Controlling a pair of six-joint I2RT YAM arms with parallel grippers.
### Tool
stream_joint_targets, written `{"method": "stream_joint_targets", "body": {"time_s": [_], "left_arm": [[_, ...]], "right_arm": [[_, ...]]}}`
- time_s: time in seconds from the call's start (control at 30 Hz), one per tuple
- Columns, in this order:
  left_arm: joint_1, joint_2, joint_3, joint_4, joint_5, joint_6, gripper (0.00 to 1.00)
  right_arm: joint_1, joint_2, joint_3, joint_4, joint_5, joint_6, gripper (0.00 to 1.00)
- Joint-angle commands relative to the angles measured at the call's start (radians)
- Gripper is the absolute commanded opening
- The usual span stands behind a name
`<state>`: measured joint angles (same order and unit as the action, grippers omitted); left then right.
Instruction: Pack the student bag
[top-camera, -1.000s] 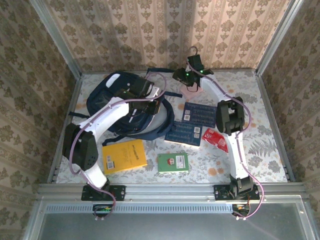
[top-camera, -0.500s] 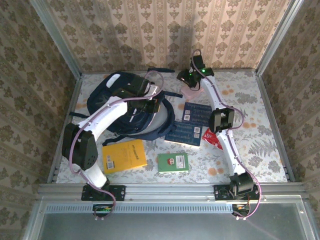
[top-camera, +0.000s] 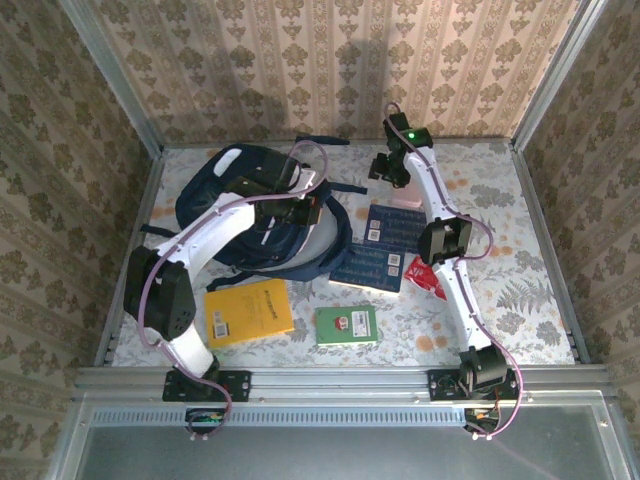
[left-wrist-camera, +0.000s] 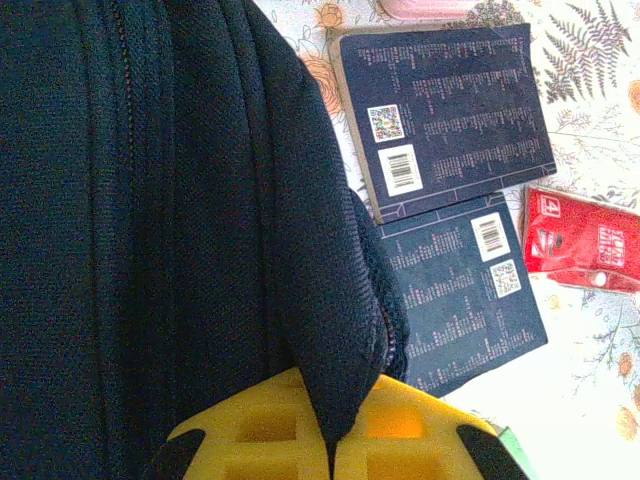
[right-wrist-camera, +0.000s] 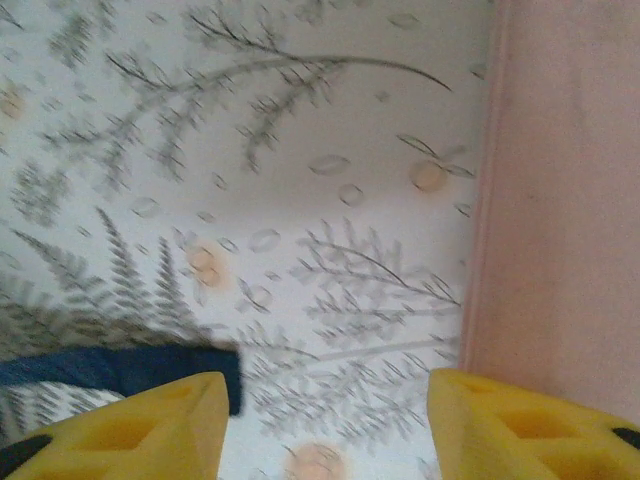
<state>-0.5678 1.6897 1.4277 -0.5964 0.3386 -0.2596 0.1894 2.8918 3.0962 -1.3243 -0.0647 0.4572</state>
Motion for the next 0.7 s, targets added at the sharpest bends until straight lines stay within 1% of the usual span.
{"method": "stream_joint_targets", "body": {"time_s": [0.0, 0.1, 0.2, 0.3, 0.47, 0.5, 0.53, 0.6, 0.63, 0.67], "left_arm": [[-0.007, -0.015, 0.006, 0.044, 0.059, -0.016, 0.04], [-0.007, -0.013, 0.007, 0.044, 0.063, -0.016, 0.05], [-0.006, -0.017, 0.006, 0.044, 0.062, -0.014, 0.05], [-0.006, -0.016, 0.005, 0.044, 0.063, -0.013, 0.05], [-0.003, -0.015, 0.005, 0.047, 0.069, -0.015, 0.05], [-0.001, -0.015, 0.005, 0.047, 0.072, -0.016, 0.05], [0.000, -0.015, 0.005, 0.049, 0.075, -0.018, 0.05], [0.004, -0.012, 0.005, 0.054, 0.084, -0.023, 0.05], [0.006, -0.012, 0.007, 0.055, 0.088, -0.025, 0.05], [0.009, -0.010, 0.007, 0.055, 0.092, -0.027, 0.05]], "right_arm": [[-0.001, -0.116, 0.088, -0.133, 0.124, -0.107, 0.62], [-0.007, -0.147, 0.089, -0.133, 0.248, -0.135, 0.74], [-0.023, -0.142, 0.088, -0.148, 0.346, -0.148, 0.86], [-0.043, -0.124, 0.088, -0.164, 0.400, -0.156, 0.88], [-0.080, -0.117, 0.088, -0.210, 0.552, -0.150, 0.89], [-0.091, -0.118, 0.087, -0.221, 0.564, -0.145, 0.89], [-0.100, -0.120, 0.088, -0.223, 0.534, -0.143, 0.90], [-0.121, -0.116, 0.088, -0.211, 0.406, -0.143, 0.91], [-0.123, -0.112, 0.088, -0.203, 0.371, -0.148, 0.99], [-0.125, -0.110, 0.087, -0.194, 0.324, -0.152, 1.00]]}}
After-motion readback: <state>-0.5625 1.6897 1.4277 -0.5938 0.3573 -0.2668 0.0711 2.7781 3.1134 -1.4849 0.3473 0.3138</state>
